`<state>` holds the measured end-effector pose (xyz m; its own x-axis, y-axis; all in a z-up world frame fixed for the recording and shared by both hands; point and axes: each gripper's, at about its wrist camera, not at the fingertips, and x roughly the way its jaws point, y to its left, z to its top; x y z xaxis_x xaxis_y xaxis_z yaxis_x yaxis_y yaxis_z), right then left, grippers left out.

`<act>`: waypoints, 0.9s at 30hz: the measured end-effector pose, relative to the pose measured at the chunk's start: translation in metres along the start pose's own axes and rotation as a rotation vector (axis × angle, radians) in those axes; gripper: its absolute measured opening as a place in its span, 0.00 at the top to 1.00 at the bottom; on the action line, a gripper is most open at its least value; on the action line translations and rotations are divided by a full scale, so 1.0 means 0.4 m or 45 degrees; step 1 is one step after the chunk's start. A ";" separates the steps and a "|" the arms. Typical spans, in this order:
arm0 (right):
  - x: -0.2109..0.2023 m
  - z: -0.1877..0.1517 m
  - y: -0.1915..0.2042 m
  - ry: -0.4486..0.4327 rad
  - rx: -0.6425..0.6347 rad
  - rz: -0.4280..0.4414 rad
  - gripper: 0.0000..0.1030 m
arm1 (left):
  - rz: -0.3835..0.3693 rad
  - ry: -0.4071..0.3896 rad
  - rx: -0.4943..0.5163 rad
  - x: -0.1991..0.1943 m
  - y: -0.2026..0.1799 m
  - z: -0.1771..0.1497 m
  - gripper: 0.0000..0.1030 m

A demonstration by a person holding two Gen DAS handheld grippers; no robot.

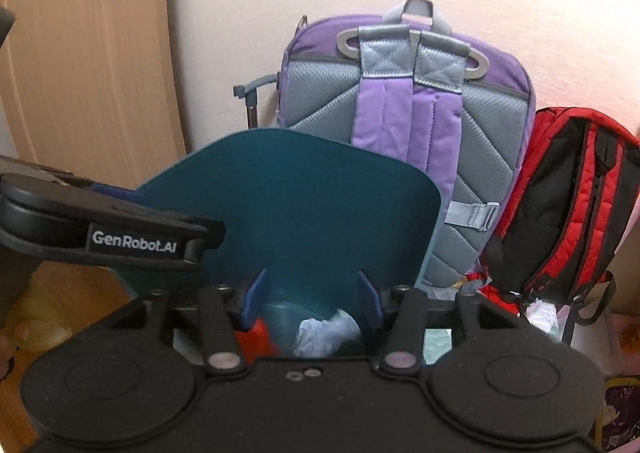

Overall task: Collect trash
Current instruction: 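Open both tools to drop the red bag and grey paper into the wastebasket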

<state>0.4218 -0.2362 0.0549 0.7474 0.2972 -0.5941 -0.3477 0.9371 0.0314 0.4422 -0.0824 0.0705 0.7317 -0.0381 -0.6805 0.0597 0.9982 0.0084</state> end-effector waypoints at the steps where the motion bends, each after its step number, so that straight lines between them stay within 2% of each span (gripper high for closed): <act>1: -0.014 0.001 0.001 -0.005 0.003 0.002 0.52 | 0.001 -0.005 0.000 -0.012 -0.001 -0.001 0.27; 15: -0.244 -0.017 0.049 -0.063 -0.011 0.042 0.50 | 0.005 -0.089 -0.002 -0.274 -0.020 -0.062 0.27; 20: -0.330 -0.038 0.083 -0.096 -0.023 0.062 0.49 | -0.010 -0.105 0.016 -0.366 -0.022 -0.114 0.27; 23: -0.368 -0.055 0.108 -0.109 -0.039 0.083 0.49 | -0.018 -0.110 0.024 -0.411 -0.020 -0.149 0.21; 27: -0.408 -0.084 0.139 -0.115 -0.059 0.119 0.49 | -0.036 -0.115 0.034 -0.461 -0.015 -0.194 0.21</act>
<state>0.2615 -0.2389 0.1268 0.7580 0.3999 -0.5152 -0.4421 0.8959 0.0449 0.2544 -0.0776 0.1392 0.7877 -0.0714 -0.6119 0.0986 0.9951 0.0108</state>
